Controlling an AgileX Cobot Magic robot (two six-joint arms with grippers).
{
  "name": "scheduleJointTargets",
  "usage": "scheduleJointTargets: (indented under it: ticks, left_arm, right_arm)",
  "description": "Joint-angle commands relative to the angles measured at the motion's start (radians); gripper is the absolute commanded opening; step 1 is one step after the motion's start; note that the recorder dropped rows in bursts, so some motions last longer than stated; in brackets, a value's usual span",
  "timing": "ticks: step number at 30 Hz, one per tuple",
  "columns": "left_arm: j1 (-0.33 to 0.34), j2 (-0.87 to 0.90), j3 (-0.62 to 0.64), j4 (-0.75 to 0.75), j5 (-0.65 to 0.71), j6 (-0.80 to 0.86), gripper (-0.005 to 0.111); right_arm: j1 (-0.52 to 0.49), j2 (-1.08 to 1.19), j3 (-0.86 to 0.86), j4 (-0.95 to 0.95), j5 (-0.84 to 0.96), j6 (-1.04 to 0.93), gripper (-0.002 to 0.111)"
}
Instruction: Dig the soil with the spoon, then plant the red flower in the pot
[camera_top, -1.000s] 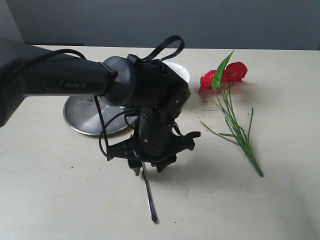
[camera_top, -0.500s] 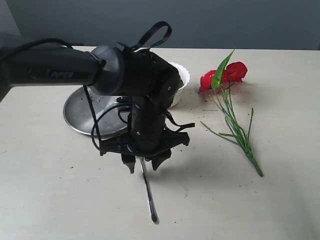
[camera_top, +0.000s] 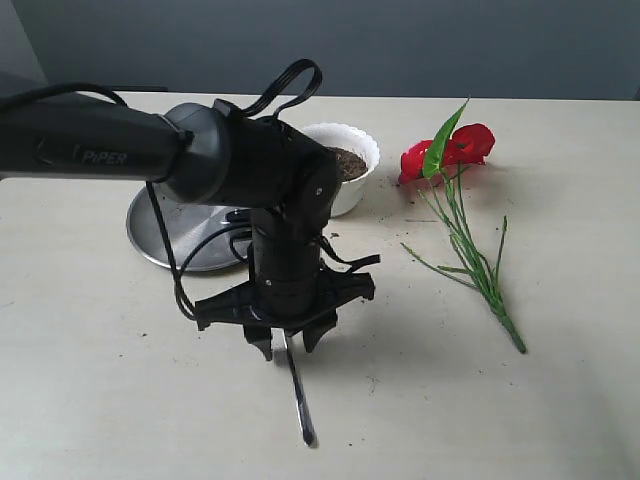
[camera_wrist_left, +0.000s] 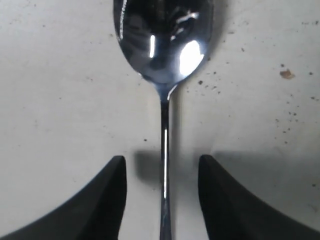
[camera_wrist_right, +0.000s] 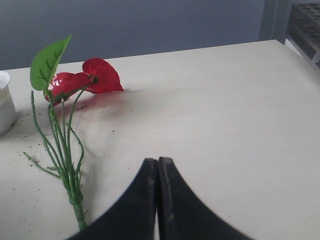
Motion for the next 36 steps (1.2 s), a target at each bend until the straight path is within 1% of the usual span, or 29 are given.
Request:
scheduleJointTargets:
  ticks: [1, 5, 14, 22, 29, 36]
  left_arm:
    - [0.0, -0.005, 0.007, -0.014, -0.047, -0.001, 0.043]
    - [0.0, -0.005, 0.009, -0.014, -0.07, -0.001, 0.043]
    - [0.002, -0.005, 0.009, 0.037, -0.048, -0.001, 0.043]
    - [0.002, -0.005, 0.009, 0.039, -0.043, -0.003, 0.037]
    - [0.002, -0.005, 0.009, 0.079, 0.024, -0.03, 0.037]
    - [0.002, -0.005, 0.013, 0.049, -0.04, -0.03, 0.037]
  right_arm:
    - [-0.004, -0.004, 0.002, -0.001, -0.013, -0.004, 0.0]
    - [-0.004, -0.004, 0.002, -0.001, -0.015, -0.004, 0.0]
    - [-0.004, -0.004, 0.002, -0.001, -0.015, -0.004, 0.0]
    - [-0.004, -0.004, 0.002, -0.001, -0.015, -0.004, 0.0]
    - [-0.004, -0.004, 0.002, -0.001, -0.012, -0.004, 0.0]
    - [-0.004, -0.004, 0.002, -0.001, -0.012, -0.004, 0.0]
